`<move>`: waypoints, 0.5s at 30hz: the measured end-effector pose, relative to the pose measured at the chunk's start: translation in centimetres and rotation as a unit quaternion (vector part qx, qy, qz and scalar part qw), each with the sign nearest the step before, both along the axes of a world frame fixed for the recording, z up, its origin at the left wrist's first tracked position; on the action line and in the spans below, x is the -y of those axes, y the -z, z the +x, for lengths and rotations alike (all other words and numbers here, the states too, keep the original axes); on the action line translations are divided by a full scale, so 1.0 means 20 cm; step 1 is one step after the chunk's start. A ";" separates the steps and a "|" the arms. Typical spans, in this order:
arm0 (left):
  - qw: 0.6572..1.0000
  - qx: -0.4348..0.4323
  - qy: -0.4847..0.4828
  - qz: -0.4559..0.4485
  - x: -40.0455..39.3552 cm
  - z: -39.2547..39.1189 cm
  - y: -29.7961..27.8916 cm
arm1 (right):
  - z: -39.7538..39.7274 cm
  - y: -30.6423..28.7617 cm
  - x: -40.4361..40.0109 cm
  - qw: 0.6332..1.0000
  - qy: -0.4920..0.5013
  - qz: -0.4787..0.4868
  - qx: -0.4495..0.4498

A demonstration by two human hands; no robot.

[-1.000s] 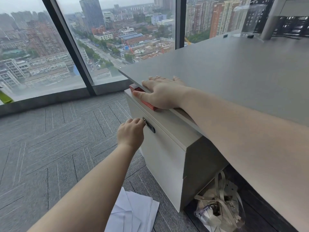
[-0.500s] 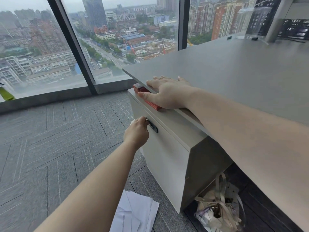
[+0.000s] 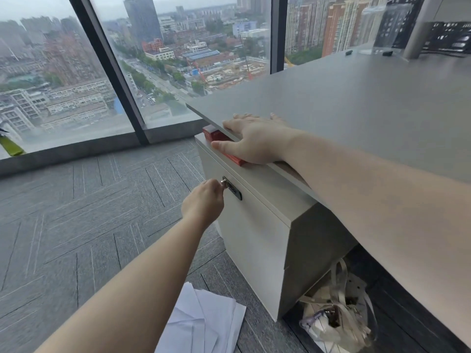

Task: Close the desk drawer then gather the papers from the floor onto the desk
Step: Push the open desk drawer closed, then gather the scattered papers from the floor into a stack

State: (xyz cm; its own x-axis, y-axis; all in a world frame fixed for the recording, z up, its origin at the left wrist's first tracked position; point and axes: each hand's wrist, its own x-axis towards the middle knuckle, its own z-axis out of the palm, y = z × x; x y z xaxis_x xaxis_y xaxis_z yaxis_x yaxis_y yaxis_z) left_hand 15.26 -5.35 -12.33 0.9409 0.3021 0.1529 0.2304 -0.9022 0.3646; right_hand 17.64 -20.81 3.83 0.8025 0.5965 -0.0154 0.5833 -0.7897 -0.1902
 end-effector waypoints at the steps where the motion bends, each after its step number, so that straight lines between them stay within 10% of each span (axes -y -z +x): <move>1: 1.000 -0.006 -0.006 -0.001 -0.02 -0.03 0.01 | -0.01 0.00 0.00 1.000 0.001 -0.004 -0.001; 15: 0.985 -0.165 -0.037 -0.018 -0.52 -0.55 0.22 | -0.37 0.13 -0.25 0.991 -0.134 0.012 -0.017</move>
State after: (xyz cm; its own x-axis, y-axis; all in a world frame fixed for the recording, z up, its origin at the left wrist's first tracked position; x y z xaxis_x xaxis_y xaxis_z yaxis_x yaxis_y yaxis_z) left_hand 4.17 5.12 -16.79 0.9124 0.3723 -0.1700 0.4073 -0.8663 0.2892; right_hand 10.30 -15.74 1.14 0.6146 0.7885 -0.0231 0.7645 -0.6025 -0.2291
